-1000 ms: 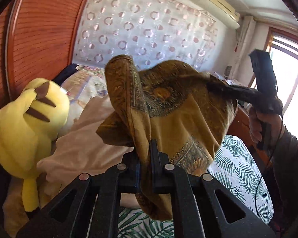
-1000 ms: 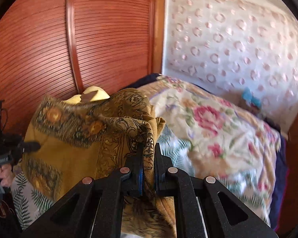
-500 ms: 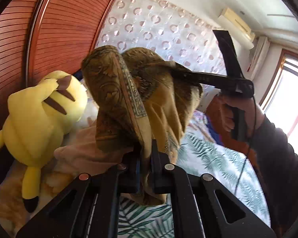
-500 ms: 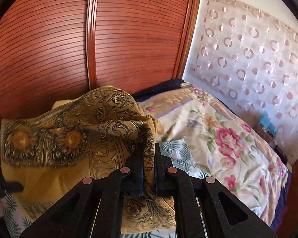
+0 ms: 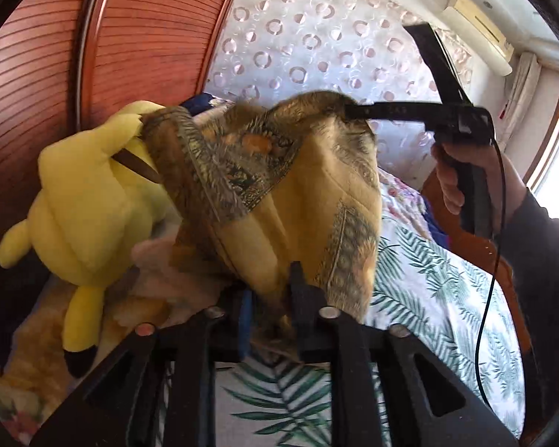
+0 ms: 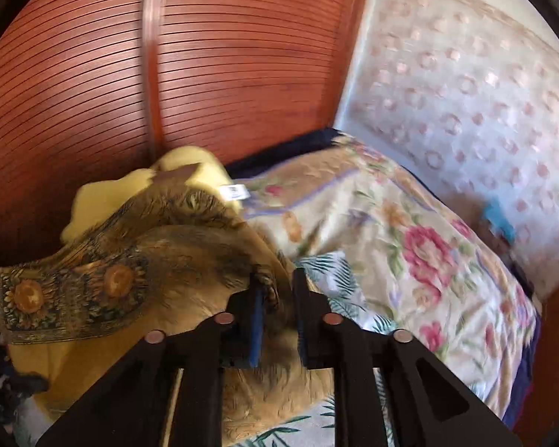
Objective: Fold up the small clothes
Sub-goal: 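Carry the folded shirt to the cream cloth beside the yellow plush and lower it, then open the left tool and withdraw both tools from the stacked shirt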
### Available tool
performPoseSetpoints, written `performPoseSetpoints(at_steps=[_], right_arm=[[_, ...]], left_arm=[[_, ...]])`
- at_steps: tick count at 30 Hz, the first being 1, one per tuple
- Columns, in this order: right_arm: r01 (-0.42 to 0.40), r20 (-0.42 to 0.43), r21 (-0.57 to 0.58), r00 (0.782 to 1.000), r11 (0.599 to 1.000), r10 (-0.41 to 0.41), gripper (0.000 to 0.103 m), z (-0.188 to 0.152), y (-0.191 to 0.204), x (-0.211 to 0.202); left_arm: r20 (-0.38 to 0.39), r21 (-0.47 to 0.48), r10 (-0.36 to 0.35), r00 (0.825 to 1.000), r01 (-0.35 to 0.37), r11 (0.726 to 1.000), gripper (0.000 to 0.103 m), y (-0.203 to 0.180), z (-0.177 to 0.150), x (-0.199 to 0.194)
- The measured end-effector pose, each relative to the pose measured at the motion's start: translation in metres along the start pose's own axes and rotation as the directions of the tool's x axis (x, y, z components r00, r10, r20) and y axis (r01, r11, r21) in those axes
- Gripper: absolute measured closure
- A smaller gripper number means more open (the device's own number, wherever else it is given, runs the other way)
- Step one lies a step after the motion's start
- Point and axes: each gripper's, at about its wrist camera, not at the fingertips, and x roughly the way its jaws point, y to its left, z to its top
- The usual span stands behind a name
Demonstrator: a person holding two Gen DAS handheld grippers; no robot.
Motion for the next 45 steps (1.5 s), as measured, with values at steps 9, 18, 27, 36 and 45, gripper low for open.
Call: performPoseSetpoints(at_steps=[9, 18, 27, 36, 45], right_arm=[[-0.072, 0.076, 0.084, 0.995, 0.994, 0.065, 0.052, -0.04, 0.014, 0.007], [-0.041, 0.067, 0.15, 0.997, 0.988, 0.032, 0.043, -0.085, 0.016, 0.063], [-0.026, 0.094, 0.224, 0.996, 0.974, 0.005, 0.039, -0.107, 0.02, 0.009], [0.009, 0.138, 0.296, 0.989, 0.955, -0.052, 0.039, -0.17, 0.033, -0.088], [0.069, 0.156, 0.34, 0.979, 0.938, -0.128, 0.036, -0.239, 0.067, -0.183]], left_arm=[[0.035, 0.113, 0.049, 0.998, -0.053, 0.992, 0.034, -0.006, 0.001, -0.013], [0.101, 0.188, 0.085, 0.991, -0.103, 0.977, 0.018, -0.014, 0.011, -0.037], [0.126, 0.215, 0.098, 0.987, -0.123, 0.969, 0.017, -0.029, 0.01, -0.051], [0.138, 0.269, 0.055, 0.989, -0.091, 0.959, 0.017, -0.059, -0.01, -0.068], [0.099, 0.316, -0.016, 0.995, -0.016, 0.949, 0.017, -0.089, -0.044, -0.08]])
